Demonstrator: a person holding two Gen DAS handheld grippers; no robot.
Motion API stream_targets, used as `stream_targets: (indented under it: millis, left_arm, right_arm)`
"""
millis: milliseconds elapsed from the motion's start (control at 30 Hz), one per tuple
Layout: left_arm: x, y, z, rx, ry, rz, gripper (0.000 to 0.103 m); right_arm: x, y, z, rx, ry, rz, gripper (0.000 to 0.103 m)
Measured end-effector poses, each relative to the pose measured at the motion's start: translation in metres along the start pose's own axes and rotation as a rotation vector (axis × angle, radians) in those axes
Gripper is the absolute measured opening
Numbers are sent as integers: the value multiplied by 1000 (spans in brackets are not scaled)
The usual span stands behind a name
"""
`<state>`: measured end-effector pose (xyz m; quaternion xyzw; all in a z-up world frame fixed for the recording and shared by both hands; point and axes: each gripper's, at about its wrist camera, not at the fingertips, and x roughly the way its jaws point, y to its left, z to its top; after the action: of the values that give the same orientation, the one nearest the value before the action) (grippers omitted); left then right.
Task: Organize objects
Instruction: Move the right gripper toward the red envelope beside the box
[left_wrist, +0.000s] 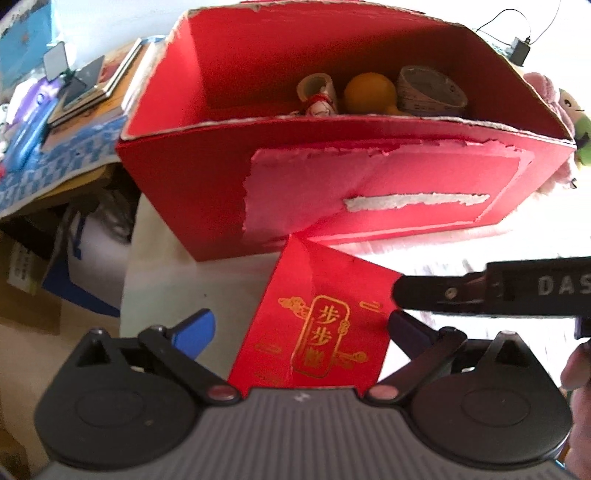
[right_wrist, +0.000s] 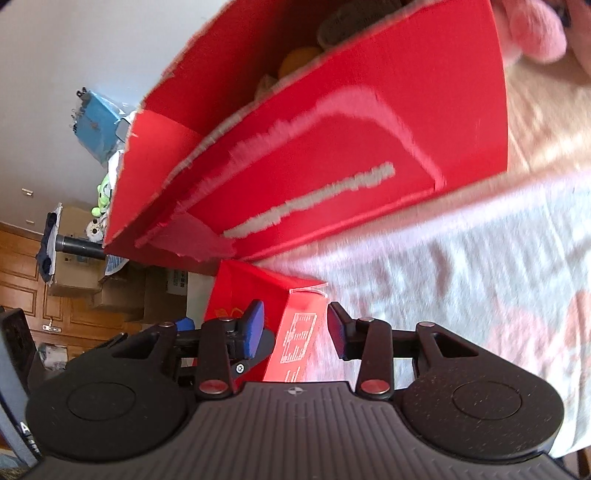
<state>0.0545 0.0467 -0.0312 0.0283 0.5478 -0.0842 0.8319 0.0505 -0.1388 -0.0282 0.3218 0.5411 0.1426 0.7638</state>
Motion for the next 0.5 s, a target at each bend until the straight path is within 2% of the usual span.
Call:
stream_targets:
  millis: [100, 233, 500]
  left_arm:
    - [2, 1, -2, -1, 23, -36, 101]
    - [12, -2, -9, 11, 65, -38, 99]
    - [22, -6, -5, -32, 121, -63, 97]
  right_arm:
    - [5, -2, 1, 20, 25, 11, 41]
    - [10, -1, 5, 12, 53, 19, 40]
    - [13, 1, 15, -17, 94, 25, 39]
